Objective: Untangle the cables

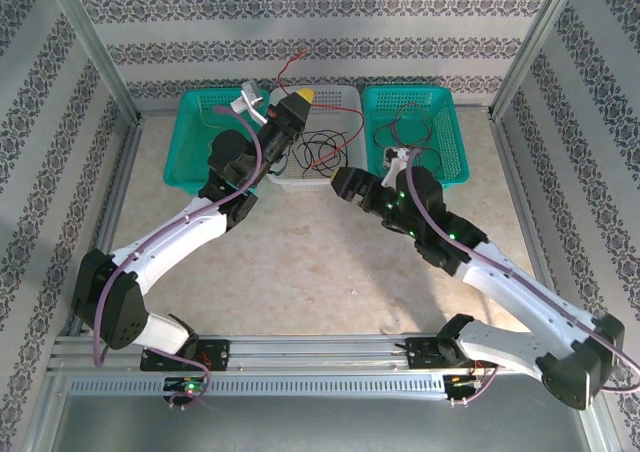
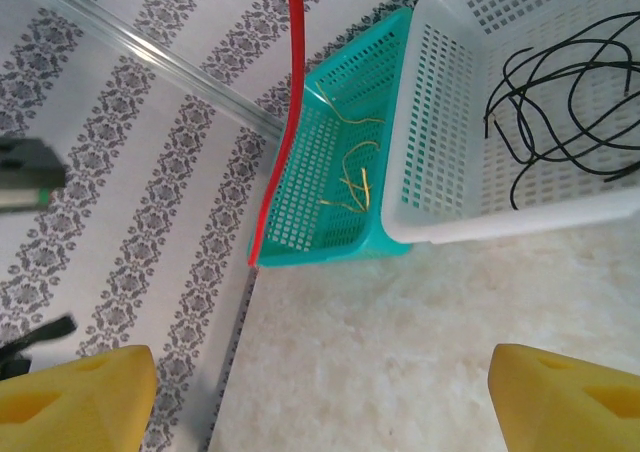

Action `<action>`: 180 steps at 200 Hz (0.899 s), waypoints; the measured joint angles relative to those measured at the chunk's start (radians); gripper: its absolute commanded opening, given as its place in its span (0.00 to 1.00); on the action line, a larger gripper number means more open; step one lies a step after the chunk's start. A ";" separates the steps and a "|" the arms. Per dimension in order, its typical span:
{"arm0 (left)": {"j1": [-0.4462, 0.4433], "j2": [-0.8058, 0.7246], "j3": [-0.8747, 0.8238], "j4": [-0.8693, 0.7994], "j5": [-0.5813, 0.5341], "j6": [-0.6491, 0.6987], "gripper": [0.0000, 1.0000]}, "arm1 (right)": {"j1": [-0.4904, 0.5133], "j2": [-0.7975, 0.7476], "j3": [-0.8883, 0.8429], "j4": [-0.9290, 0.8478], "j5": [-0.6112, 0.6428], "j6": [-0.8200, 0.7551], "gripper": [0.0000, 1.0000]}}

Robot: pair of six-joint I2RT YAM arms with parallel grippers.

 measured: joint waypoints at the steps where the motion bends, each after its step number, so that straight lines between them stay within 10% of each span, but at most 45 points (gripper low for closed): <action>1: 0.000 0.000 0.000 0.002 -0.002 -0.002 0.00 | 0.000 0.006 0.002 0.004 0.000 0.000 0.86; 90: -0.024 -0.030 -0.003 0.013 -0.049 -0.077 0.00 | -0.002 0.230 0.109 0.162 0.040 -0.045 0.83; 180: -0.014 -0.164 -0.003 -0.201 -0.118 0.001 0.00 | -0.042 0.216 0.094 0.150 0.039 -0.121 0.00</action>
